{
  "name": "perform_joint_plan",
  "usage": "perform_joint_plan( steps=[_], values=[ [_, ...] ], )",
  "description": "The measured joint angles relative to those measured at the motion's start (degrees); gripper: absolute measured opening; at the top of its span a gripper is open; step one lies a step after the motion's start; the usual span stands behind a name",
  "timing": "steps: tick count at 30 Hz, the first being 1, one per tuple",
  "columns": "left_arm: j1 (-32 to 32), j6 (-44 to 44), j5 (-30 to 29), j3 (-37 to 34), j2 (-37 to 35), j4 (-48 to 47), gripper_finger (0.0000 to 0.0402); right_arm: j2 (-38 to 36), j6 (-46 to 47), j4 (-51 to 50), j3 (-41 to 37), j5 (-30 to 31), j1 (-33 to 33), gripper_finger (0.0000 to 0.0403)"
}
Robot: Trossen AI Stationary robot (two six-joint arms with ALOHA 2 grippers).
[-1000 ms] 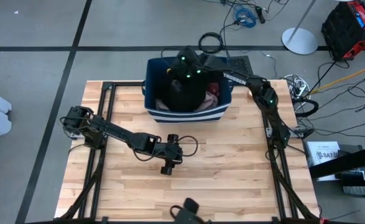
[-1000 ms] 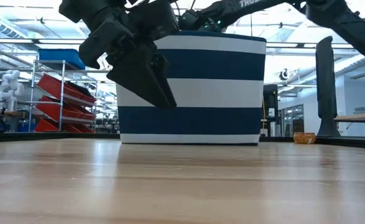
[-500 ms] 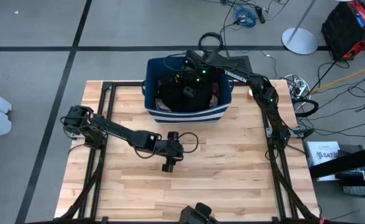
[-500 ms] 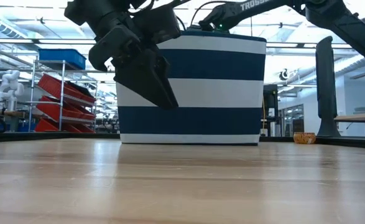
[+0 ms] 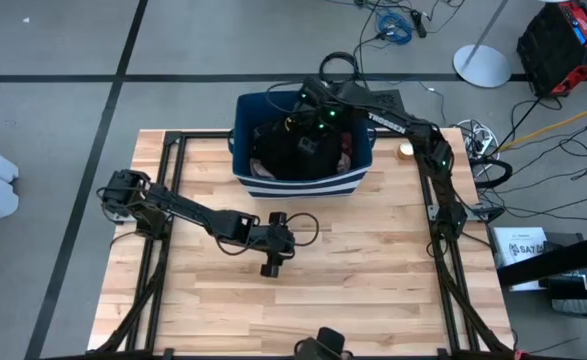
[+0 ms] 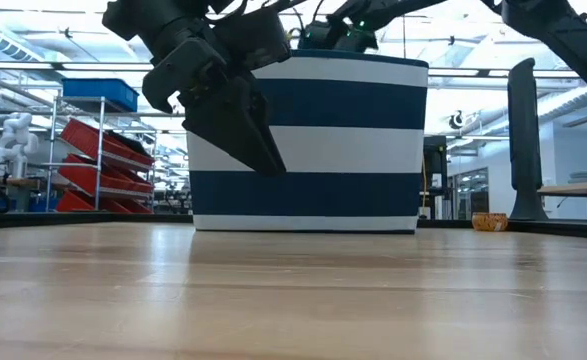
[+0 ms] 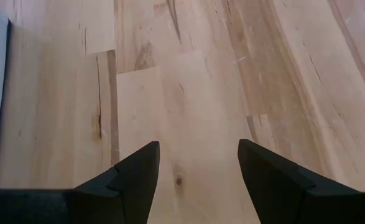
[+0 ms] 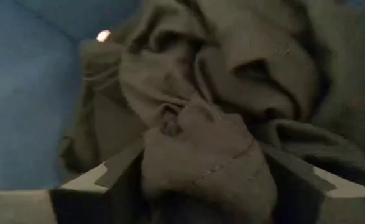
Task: Sort clothes
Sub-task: Put the black hoodie into the blue laundry organizer, then return to Home Position
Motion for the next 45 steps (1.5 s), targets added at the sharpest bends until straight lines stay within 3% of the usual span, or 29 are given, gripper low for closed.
perform_joint_plan(
  steps=[6, 21, 28, 37, 45],
  values=[
    [-0.11, -0.08, -0.01, 0.00, 0.00, -0.02, 0.0228, -4.75, -0.46, 0.26, 0.00, -0.11, 0.00, 0.0277],
    [-0.07, 0.05, -1.44, 1.63, -3.10, 0.03, 0.0228, -20.91, 2.26, 0.73, 0.00, -0.81, 0.01, 0.0279],
    [-0.12, -0.04, -2.15, 1.95, -10.62, 2.22, 0.0228, -28.37, 2.29, -3.61, 0.00, -0.96, 1.28, 0.0279],
    [-0.22, 1.41, -3.66, 1.99, -21.59, 7.52, 0.0228, -35.59, 3.25, -11.14, 0.00, -0.98, 8.46, 0.0275],
    [-0.20, 3.68, -10.67, 1.99, -30.72, 8.72, 0.0228, -42.05, 4.54, -10.38, -1.06, -0.43, 16.35, 0.0275]
  ],
)
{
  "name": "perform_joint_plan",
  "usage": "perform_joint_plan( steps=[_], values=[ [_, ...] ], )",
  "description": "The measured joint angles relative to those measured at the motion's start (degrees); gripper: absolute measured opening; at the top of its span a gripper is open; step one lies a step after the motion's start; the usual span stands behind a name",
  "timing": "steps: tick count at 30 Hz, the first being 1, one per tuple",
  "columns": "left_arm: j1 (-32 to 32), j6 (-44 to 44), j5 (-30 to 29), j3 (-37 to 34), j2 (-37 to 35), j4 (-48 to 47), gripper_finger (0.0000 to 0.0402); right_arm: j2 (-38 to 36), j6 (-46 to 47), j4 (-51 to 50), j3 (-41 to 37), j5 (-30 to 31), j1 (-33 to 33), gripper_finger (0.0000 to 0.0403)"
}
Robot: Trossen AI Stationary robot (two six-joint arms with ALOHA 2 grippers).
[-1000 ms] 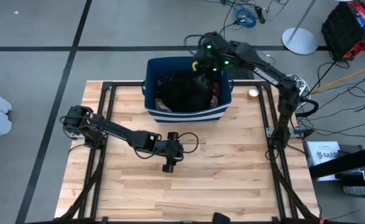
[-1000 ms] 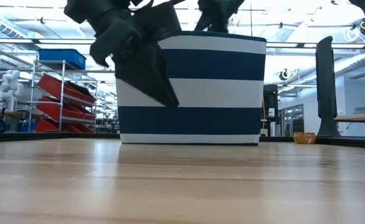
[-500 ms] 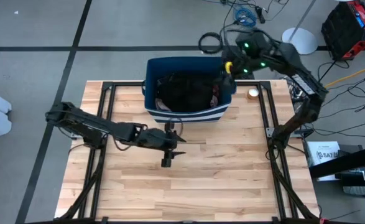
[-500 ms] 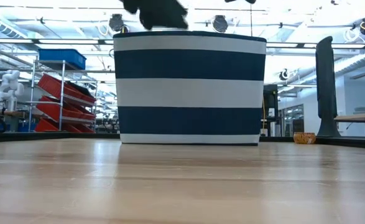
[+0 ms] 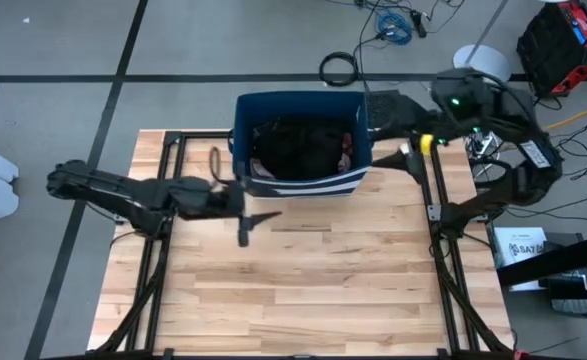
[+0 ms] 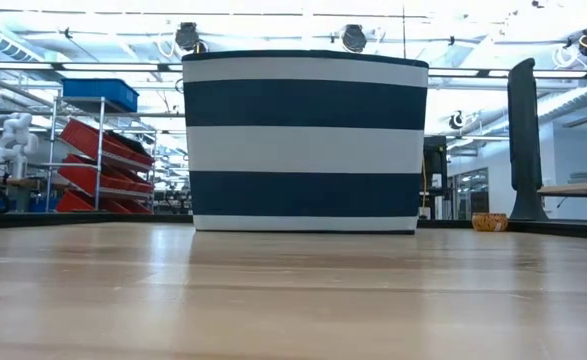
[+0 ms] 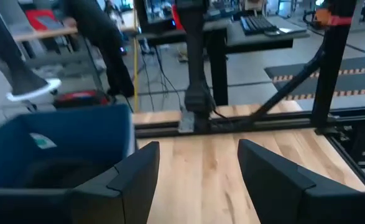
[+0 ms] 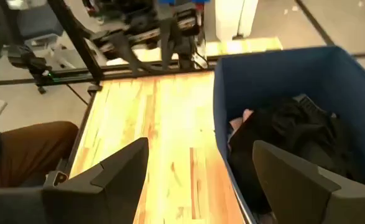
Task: Sort clothes
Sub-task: Return to Home Position
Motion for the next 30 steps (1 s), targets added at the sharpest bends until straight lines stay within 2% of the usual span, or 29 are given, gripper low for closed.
perform_joint_plan(
  steps=[4, 8, 12, 16, 21, 30],
  values=[
    [-0.02, 1.19, -0.34, 0.00, -4.72, -2.37, 0.0228, -6.34, 1.55, 5.23, -7.88, 3.34, 2.78, 0.0276],
    [-0.02, 1.22, -1.87, 0.00, -9.22, -7.03, 0.0228, -15.20, 3.40, 14.73, -22.07, 6.58, 3.98, 0.0276],
    [-0.02, 0.45, -3.35, -0.11, -12.91, -12.29, 0.0228, -24.15, 6.26, 30.14, -39.09, 6.66, 4.92, 0.0277],
    [-0.02, -2.24, -3.45, -2.54, -15.71, -13.21, 0.0228, -30.76, 8.62, 46.61, -55.06, 6.26, 5.79, 0.0277],
    [-0.02, -4.86, -4.19, -7.72, -18.08, -13.18, 0.0228, -34.80, 12.04, 61.27, -69.71, 5.82, 5.92, 0.0277],
    [-0.02, -10.31, -5.06, -21.22, -23.43, -8.55, 0.0228, -37.54, 18.17, 78.58, -88.02, 5.79, 5.92, 0.0277]
  ],
)
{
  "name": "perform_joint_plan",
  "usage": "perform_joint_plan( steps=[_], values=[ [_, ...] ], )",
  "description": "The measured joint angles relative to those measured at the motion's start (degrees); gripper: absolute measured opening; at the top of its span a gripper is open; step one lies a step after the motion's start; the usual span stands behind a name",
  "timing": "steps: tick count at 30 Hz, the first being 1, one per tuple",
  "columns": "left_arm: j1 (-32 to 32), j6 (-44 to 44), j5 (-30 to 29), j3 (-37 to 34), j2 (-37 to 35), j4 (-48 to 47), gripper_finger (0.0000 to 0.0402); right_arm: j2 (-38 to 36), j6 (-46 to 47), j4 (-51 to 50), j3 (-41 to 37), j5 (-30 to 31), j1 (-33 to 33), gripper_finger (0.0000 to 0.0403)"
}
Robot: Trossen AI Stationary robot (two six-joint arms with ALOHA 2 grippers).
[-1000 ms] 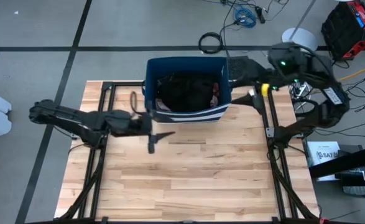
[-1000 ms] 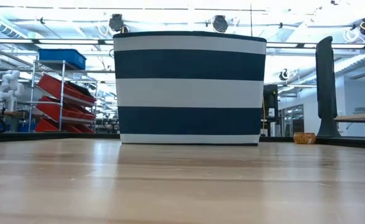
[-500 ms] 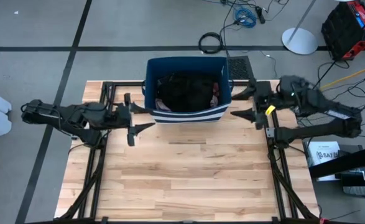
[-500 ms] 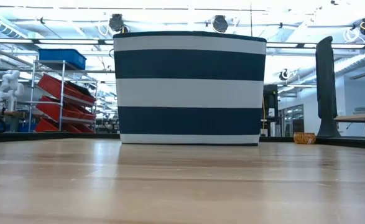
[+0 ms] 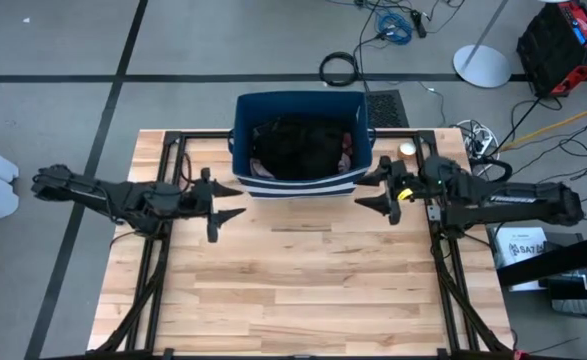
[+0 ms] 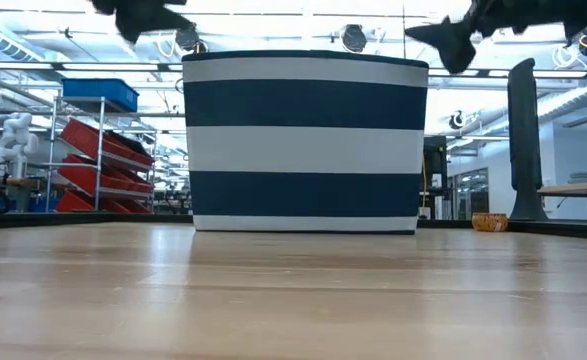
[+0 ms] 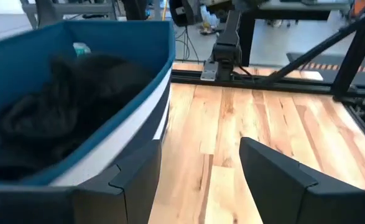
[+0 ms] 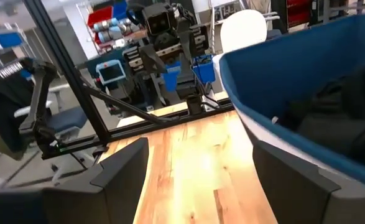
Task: Sort clothes
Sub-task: Return to Home Position
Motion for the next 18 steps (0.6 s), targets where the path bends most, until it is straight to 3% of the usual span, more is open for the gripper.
perform_joint_plan(
  steps=[10, 18],
  values=[
    [0.00, -5.63, -0.07, -14.83, -8.99, 12.55, 0.0228, -0.60, 4.44, 22.25, -14.67, 0.02, 0.02, 0.0277],
    [0.00, -5.70, -0.07, -20.70, -12.77, 15.12, 0.0228, -0.79, 6.04, 28.48, -22.00, 0.05, 0.02, 0.0277]
  ],
)
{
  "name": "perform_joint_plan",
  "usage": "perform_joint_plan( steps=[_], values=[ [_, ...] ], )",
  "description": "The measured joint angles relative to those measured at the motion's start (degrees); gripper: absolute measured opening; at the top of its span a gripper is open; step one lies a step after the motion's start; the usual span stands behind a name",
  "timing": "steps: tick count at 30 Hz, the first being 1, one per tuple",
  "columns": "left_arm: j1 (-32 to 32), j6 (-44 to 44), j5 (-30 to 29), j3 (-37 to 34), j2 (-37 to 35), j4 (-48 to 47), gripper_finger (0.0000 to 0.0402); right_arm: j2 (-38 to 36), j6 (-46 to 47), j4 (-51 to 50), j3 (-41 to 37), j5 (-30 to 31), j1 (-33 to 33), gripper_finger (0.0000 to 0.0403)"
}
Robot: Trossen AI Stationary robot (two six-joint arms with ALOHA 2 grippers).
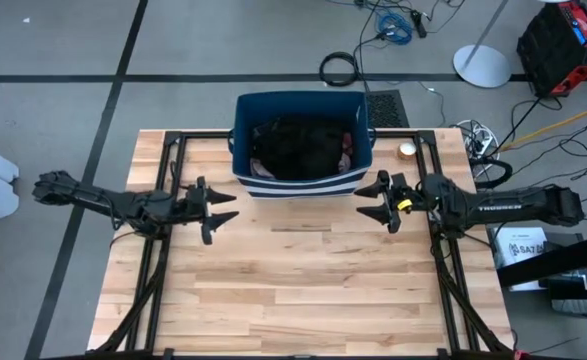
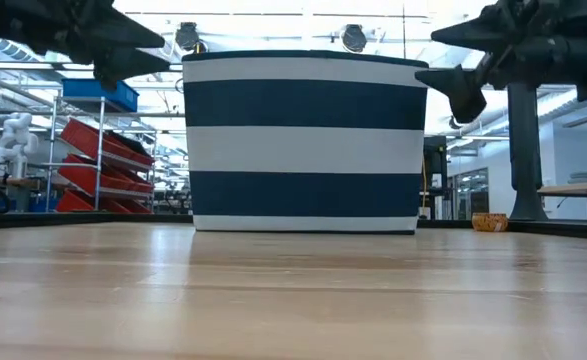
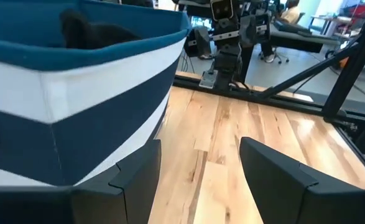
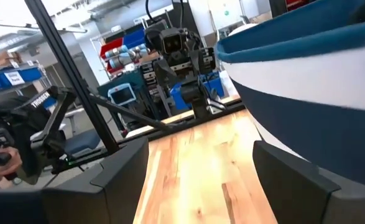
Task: Sort clothes
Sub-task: Return to Home Position
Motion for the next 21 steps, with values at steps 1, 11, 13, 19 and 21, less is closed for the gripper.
perform_joint_plan(
  steps=[1, 11, 13, 19, 21],
  values=[
    [0.00, -0.13, 0.00, -0.66, -0.30, 0.55, 0.0228, 0.00, 0.29, 0.93, -0.73, 0.15, 0.00, 0.0277],
    [0.04, -2.74, -0.98, -8.88, -9.49, 3.21, 0.0228, 0.00, 1.51, 10.31, -6.48, 0.49, 0.00, 0.0277],
    [0.04, -2.64, -0.96, -10.06, -12.35, 3.31, 0.0228, 0.00, 1.53, 10.30, -6.86, 0.49, 0.00, 0.0277],
    [0.04, -2.77, -1.00, -13.31, -20.29, 1.24, 0.0228, 0.00, 1.26, 10.24, -7.06, 0.49, 0.00, 0.0277],
    [0.04, -2.77, -1.01, -14.28, -22.18, 1.32, 0.0228, 0.00, 1.12, 10.12, -7.06, 0.47, 0.00, 0.0277]
  ],
)
